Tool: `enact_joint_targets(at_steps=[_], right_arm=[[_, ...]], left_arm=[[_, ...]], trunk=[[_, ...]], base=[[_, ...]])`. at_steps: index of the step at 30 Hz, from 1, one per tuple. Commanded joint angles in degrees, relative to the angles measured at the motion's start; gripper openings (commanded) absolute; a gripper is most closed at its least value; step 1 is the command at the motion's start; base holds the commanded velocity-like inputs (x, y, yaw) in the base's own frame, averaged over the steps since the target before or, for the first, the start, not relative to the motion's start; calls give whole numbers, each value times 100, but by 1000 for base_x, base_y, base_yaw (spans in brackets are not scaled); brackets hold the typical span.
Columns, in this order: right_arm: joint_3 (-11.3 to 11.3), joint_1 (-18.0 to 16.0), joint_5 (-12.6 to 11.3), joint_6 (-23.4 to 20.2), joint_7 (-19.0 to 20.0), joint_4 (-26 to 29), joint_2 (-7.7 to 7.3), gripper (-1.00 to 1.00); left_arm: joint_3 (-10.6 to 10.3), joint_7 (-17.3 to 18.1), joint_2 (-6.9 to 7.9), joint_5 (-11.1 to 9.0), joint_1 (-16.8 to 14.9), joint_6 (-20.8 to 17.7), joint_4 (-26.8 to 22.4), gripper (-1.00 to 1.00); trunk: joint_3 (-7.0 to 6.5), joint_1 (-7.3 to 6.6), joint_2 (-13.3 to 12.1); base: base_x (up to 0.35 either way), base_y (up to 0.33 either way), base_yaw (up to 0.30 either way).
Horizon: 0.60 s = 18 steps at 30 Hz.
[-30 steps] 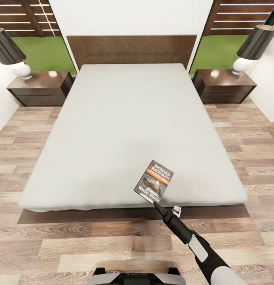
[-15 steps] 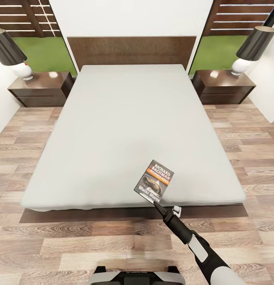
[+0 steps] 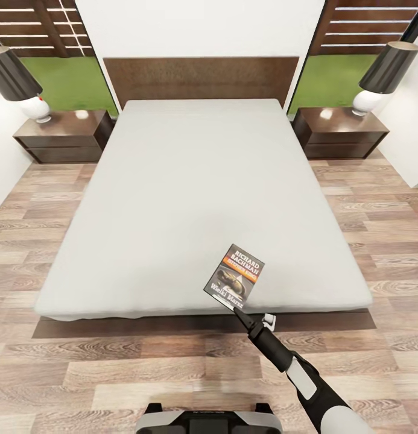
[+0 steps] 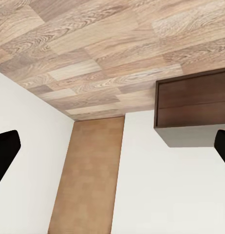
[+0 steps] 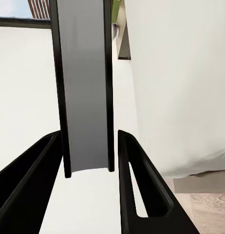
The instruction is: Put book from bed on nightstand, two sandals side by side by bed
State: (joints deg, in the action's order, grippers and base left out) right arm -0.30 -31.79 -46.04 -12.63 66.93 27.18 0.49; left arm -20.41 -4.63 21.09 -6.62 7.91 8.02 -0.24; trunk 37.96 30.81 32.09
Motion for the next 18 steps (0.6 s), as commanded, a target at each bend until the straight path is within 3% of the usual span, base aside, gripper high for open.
enact_joint_targets(at_steps=[1,18], right_arm=[[-5,-2,-37,-58,10,-5,2,-100],[-2,-2,-45,-35,7,-17,3,-100]], left_arm=[[-50,-12,2,-59,4,18,-2,100],[-65,-297,-1,-45,2,-6,-2,100]], trunk=[[-14,-20,-36],[-320,-394,-718]], base=[[0,0,0],[0,0,0]])
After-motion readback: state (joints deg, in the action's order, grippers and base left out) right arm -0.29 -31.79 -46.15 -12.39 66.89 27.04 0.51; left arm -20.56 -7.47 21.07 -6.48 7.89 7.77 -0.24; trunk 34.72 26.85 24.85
